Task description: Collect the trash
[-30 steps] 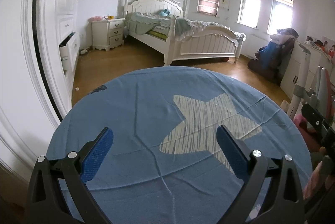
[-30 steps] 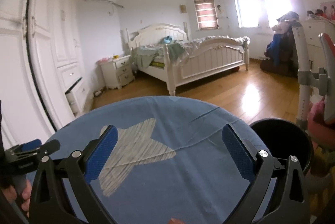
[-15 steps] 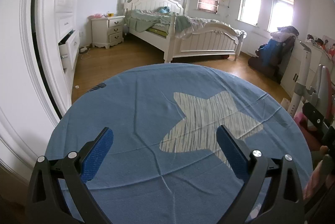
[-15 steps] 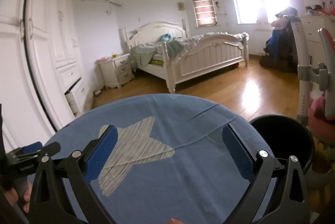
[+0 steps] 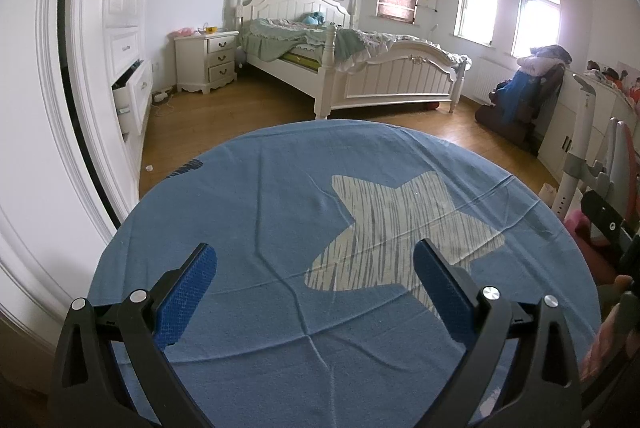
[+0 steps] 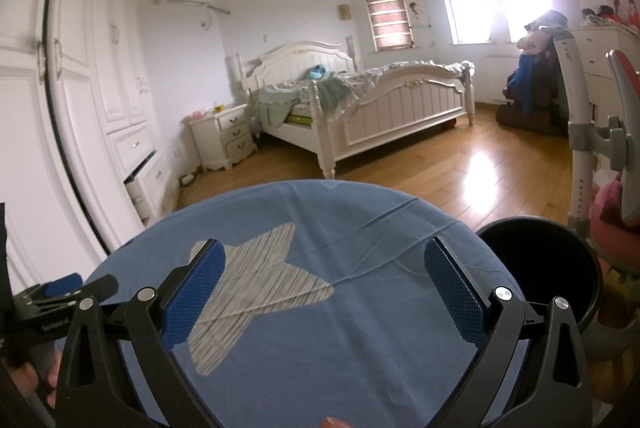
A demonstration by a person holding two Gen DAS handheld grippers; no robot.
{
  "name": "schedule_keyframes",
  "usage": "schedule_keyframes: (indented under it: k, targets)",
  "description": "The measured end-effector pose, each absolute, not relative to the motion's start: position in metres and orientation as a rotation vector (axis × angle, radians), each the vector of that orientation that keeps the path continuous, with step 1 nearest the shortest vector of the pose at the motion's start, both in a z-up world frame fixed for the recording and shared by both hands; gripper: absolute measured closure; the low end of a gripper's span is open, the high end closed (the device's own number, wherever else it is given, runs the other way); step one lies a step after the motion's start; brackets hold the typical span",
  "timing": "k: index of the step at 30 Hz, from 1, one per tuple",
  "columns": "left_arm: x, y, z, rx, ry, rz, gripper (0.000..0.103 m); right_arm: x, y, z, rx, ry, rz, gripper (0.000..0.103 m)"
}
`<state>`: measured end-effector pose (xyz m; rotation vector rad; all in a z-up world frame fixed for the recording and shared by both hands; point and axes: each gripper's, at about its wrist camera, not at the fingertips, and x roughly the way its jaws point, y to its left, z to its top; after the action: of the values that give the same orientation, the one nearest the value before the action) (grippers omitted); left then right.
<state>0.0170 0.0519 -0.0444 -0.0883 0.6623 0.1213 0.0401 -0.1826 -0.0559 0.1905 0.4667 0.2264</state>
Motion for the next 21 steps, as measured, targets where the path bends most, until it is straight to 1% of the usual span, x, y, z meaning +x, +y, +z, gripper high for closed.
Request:
schedule_keyframes:
  k: [21]
  targets:
    - [0.020, 0.063, -0.044, -0.073, 0.655, 0.102, 0.005, 0.040, -0.180, -0.056, 0.192, 0.468, 0.225, 0.005]
